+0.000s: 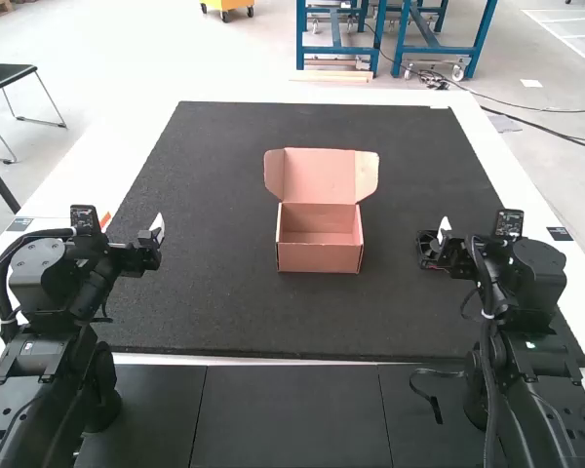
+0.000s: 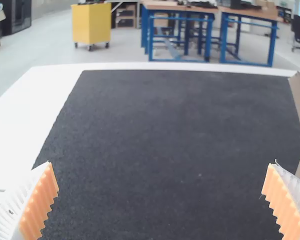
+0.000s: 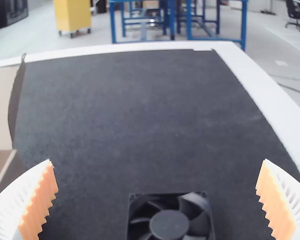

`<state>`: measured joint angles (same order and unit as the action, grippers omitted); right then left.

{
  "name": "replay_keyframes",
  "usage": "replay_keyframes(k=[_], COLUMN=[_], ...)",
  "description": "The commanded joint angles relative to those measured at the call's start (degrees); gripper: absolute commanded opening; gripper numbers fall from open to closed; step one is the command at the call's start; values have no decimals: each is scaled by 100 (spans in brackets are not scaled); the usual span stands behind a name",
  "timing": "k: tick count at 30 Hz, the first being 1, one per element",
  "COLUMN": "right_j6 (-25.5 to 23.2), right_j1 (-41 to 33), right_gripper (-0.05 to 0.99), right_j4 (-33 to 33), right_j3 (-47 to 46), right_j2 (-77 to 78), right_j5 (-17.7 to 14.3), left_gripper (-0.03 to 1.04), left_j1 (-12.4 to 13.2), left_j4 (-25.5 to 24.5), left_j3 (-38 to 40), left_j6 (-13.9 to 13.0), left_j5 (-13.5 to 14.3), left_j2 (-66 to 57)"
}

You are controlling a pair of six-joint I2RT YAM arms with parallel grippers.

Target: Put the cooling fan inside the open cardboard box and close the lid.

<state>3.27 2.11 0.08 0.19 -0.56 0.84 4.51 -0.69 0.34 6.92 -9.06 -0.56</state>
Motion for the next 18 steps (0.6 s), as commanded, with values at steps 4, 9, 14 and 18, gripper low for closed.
replay_keyframes(k=[4, 9, 14, 18], right_j6=[51, -19, -221, -221], right_j1=[70, 70, 79, 79], right_gripper=[91, 91, 91, 91], right_j4=[-16, 71, 1179, 1249], right_j3=[-19, -19, -19, 236], right_j2=[56, 56, 56, 21], right_j5=[92, 83, 48, 83], left_gripper=[97, 97, 97, 97], left_j1=[129, 129, 129, 120], left_j4=[7, 227, 1097, 1088], left_j3=[-34, -34, -16, 318], left_j6=[-15, 222, 442, 477], left_j5=[-34, -34, 18, 80], left_j2=[65, 65, 56, -50])
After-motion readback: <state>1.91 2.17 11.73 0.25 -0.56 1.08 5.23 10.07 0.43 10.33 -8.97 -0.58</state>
